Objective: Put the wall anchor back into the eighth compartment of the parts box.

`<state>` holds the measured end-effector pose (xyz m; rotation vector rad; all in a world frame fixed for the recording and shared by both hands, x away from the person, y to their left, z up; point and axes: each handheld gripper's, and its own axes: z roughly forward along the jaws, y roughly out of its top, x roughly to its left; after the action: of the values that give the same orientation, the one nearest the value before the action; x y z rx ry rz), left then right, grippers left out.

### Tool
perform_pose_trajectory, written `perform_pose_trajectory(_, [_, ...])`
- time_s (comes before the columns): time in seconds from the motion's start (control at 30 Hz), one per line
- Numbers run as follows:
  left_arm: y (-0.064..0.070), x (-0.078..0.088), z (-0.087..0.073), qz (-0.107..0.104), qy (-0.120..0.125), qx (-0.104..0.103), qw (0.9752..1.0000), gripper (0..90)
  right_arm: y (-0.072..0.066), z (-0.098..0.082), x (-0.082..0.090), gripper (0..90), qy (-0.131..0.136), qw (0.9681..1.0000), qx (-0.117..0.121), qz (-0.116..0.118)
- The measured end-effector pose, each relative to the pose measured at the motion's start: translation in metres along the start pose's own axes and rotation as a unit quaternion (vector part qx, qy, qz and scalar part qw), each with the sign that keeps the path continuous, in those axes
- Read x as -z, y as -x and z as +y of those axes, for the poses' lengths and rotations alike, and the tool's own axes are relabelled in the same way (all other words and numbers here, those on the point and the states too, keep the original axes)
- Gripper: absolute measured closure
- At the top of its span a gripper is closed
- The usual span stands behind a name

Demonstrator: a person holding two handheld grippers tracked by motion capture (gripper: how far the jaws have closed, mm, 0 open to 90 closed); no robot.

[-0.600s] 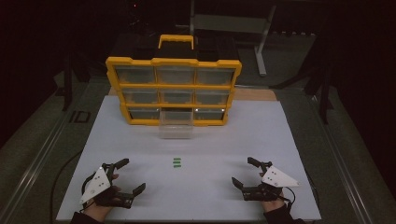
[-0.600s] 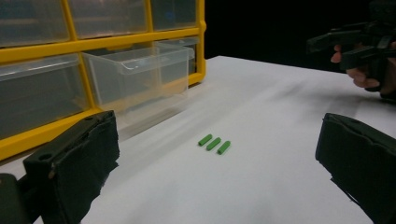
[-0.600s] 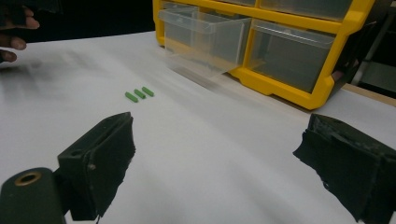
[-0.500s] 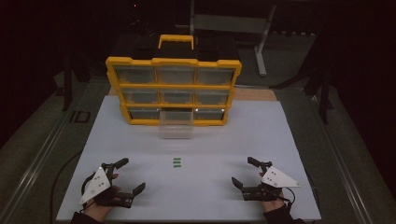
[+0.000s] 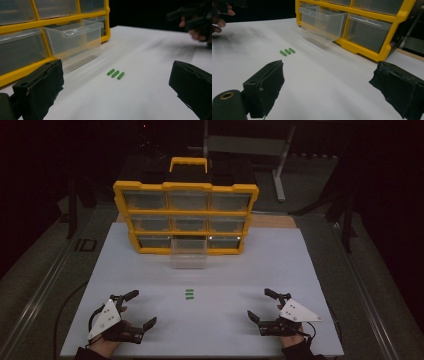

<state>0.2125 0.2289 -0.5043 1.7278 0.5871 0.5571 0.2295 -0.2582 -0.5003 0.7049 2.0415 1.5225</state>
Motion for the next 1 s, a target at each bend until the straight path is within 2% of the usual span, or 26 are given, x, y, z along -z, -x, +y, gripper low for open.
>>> perform_pose_trajectory(0.1, [-0.002,0.002,0.004,-0.002,0.003,0.021,0.9998,0.0,0.0,0.001,0.002,9.1,0.004,1.0,0.002,-0.003])
perform_pose_trajectory(0.33, [-0.006,0.006,0.026,-0.025,0.021,0.038,0.9987,0.0,-0.001,0.006,0.004,9.1,0.014,0.9999,0.001,-0.008])
perform_pose_trajectory(0.4, [-0.009,0.005,0.034,-0.032,0.025,0.038,0.9985,0.0,-0.002,0.007,0.004,9.1,0.017,0.9998,-0.005,-0.007])
perform_pose_trajectory(0.57, [-0.017,0.001,0.056,-0.053,0.029,0.035,0.9976,0.0,-0.004,0.01,0.005,9.1,0.021,0.9997,0.0,-0.01])
perform_pose_trajectory(0.73, [-0.022,-0.004,0.079,-0.076,0.035,0.021,0.9963,0.0,-0.002,0.009,0.004,9.1,0.021,0.9998,-0.004,-0.006])
perform_pose_trajectory(1.0, [-0.028,-0.018,0.108,-0.121,0.049,0.015,0.9914,0.0,-0.001,0.008,0.005,9.1,0.022,0.9997,-0.006,-0.005])
